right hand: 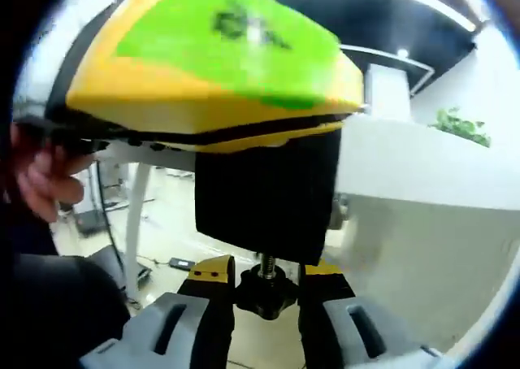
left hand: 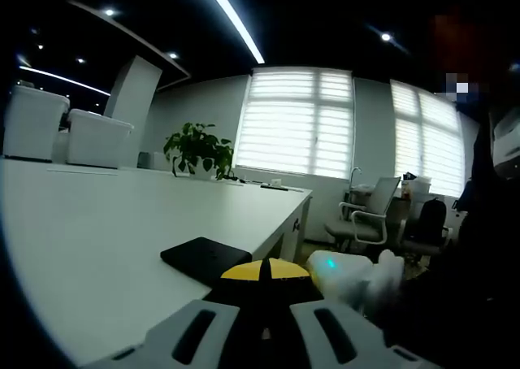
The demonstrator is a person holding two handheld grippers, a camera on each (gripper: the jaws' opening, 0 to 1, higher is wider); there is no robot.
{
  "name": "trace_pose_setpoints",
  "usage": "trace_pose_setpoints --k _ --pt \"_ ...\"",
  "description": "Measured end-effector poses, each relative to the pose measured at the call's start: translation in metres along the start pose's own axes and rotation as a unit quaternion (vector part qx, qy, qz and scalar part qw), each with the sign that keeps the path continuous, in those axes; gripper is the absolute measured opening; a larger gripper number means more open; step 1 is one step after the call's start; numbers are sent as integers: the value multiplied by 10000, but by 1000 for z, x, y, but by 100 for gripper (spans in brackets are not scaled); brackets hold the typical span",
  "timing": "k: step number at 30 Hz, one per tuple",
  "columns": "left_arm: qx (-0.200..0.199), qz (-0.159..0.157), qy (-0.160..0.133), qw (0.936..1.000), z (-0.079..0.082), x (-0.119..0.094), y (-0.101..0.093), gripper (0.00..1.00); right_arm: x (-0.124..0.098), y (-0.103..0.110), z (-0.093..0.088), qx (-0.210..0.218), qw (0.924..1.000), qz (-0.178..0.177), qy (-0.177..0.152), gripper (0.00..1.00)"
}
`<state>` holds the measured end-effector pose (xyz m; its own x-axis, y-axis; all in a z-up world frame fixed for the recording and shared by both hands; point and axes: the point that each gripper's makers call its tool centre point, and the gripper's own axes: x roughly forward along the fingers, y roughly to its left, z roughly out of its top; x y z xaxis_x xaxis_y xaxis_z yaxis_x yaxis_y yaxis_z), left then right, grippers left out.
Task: Clamp the fixed fixture on the desktop, loosen the retaining clip, secure it to the edge of the desk, and tighten the retaining clip.
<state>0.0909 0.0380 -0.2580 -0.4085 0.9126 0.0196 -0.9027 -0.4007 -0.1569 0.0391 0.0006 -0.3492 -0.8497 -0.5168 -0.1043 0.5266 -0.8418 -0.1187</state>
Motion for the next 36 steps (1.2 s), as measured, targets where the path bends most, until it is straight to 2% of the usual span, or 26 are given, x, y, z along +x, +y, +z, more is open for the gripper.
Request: trace_pose_setpoints --k 2,3,5,9,11,13,14,16,17,18,21,22,24,25,28,30,32,33,35,36 --pt "-1 -1 7 10000 0 0 0 1 0 5 1 208 9983 530 -91 27" --pt "5 3 7 10000 0 0 0 1 -1 7 1 169 9956 914 -110 27" --pt "9 12 12 10000 0 0 0 1 -1 10 3 357 9895 1392 -160 27" --pt "24 24 46 10000 0 0 0 1 0 14 3 352 9824 1822 -227 27" --pt "35 16 61 10000 0 0 0 1 0 17 4 380 9762 2122 -228 27" --pt "42 17 74 10000 0 0 0 1 1 18 4 453 9745 2180 -266 27" --pt "44 17 77 10000 0 0 0 1 2 16 4 192 9743 2222 -326 27" --pt "48 19 87 9999 -1 0 0 1 2 14 4 256 9746 2207 -290 27" --pt "43 19 86 10000 -1 0 0 1 2 13 4 241 9760 2149 -267 27" --pt "39 23 86 10000 -1 0 -1 1 3 7 2 169 9818 1880 -216 28" --pt "33 46 88 9999 -1 1 -1 1 0 2 -1 241 9900 1389 -55 29" --pt "39 50 88 9999 -1 1 -1 1 -2 1 0 312 9924 1187 -66 32" --pt "22 48 68 10000 -1 1 0 1 -5 -5 3 -9 9978 660 -82 42" --pt "19 40 60 10000 -1 1 0 1 -7 -7 3 -11 9992 385 -84 49" --pt "18 19 55 10000 -1 1 0 1 -12 -6 -2 275 9993 -241 40 68" --pt "8 7 48 10000 -1 1 0 1 -15 -3 -6 295 9969 -710 177 76" --pt "-2 -1 22 10000 0 1 0 1 -19 -3 -5 418 9921 -1171 145 73" --pt "-31 -4 -4 10000 0 0 0 1 -19 -1 -5 445 9910 -1256 119 71" --pt "-41 -11 -22 10000 0 0 0 1 -17 -2 -9 444 9879 -1463 263 71" --pt "-41 -11 -20 10000 0 0 0 1 -15 1 -5 444 9878 -1476 207 71"
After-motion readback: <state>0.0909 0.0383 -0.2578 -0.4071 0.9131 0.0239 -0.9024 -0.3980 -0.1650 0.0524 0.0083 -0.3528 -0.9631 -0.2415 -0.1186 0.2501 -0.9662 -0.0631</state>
